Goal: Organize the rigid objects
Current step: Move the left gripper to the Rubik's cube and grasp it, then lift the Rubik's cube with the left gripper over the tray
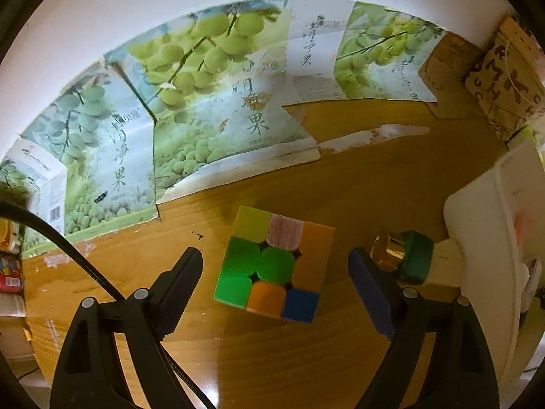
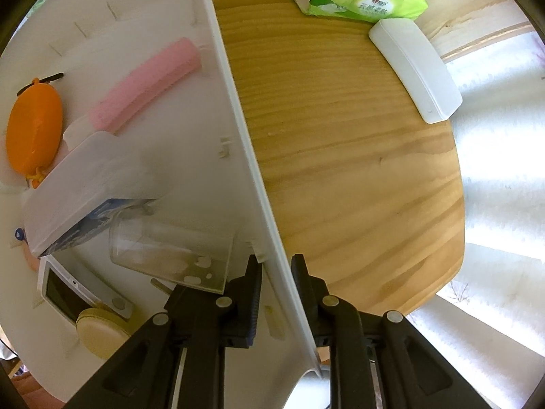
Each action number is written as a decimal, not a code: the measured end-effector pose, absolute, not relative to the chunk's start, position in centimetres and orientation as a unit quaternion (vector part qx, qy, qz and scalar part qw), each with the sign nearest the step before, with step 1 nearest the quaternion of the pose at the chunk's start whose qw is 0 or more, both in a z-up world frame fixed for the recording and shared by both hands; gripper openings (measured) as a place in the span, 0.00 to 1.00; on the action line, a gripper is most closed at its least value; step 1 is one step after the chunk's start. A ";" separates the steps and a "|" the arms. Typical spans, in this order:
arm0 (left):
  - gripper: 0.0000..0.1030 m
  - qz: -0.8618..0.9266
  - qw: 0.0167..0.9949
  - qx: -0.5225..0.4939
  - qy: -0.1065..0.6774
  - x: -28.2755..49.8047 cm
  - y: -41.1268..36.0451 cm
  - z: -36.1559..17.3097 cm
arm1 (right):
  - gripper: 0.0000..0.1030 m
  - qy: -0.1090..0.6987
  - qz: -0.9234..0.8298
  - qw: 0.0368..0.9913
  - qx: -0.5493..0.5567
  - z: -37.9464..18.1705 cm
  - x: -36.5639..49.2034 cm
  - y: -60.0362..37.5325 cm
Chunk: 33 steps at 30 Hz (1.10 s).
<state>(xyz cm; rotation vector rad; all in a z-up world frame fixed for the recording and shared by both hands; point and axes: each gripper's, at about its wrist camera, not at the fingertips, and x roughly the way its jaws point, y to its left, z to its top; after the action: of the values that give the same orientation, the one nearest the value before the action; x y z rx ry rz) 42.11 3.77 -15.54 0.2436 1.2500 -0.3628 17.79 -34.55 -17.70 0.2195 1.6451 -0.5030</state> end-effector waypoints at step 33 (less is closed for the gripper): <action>0.66 -0.190 0.778 0.027 0.598 41.8 5.3 -17.6 | 0.20 0.724 -0.234 0.640 0.107 -18.9 17.0 -35.9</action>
<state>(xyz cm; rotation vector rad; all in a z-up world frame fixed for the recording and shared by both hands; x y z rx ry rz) 41.76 5.26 -17.63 0.0573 1.2926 -0.4099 16.99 -35.92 -18.87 0.2440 1.6504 -0.5341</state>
